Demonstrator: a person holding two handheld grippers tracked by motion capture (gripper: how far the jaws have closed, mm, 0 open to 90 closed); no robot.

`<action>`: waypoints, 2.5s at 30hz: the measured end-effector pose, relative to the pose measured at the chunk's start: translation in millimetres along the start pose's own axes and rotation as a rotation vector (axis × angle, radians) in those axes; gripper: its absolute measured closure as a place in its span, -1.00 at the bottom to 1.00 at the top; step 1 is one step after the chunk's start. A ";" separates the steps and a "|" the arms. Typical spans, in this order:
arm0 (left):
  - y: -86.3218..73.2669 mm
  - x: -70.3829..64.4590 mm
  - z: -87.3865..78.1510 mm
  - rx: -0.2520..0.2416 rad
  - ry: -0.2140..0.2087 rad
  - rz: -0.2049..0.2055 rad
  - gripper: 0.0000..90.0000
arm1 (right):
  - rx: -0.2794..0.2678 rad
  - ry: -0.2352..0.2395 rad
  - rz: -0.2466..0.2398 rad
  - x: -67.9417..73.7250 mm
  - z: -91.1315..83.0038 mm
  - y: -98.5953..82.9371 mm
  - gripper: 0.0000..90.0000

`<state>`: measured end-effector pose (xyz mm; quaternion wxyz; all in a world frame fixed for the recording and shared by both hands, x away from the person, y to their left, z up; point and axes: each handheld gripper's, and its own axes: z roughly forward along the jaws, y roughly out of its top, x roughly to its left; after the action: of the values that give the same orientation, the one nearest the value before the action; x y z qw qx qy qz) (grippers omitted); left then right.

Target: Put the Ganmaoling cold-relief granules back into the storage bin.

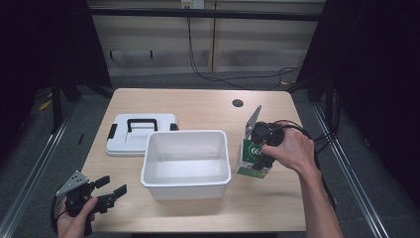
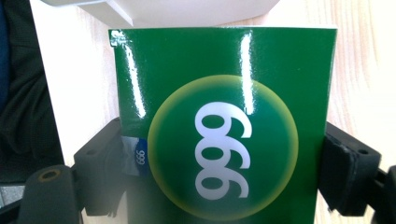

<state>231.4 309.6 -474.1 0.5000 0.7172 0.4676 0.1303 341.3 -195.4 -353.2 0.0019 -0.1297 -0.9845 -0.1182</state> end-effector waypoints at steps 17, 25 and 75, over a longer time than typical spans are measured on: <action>-0.2 -0.4 0.3 0.001 -0.004 0.002 -0.61 | 0.018 0.006 -0.010 -3.4 -18.7 9.5 -0.64; -0.1 0.1 0.3 0.002 0.001 0.009 -0.61 | 0.027 -0.001 -0.019 -2.8 -27.4 15.8 -0.64; -1.1 0.6 0.5 0.007 -0.009 -0.009 -0.61 | 0.044 0.023 -0.174 15.4 -53.2 112.2 -0.64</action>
<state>231.5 309.9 -475.4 0.5003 0.7174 0.4690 0.1229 353.6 -98.6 -274.9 0.0058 -0.0420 -0.9943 -0.0976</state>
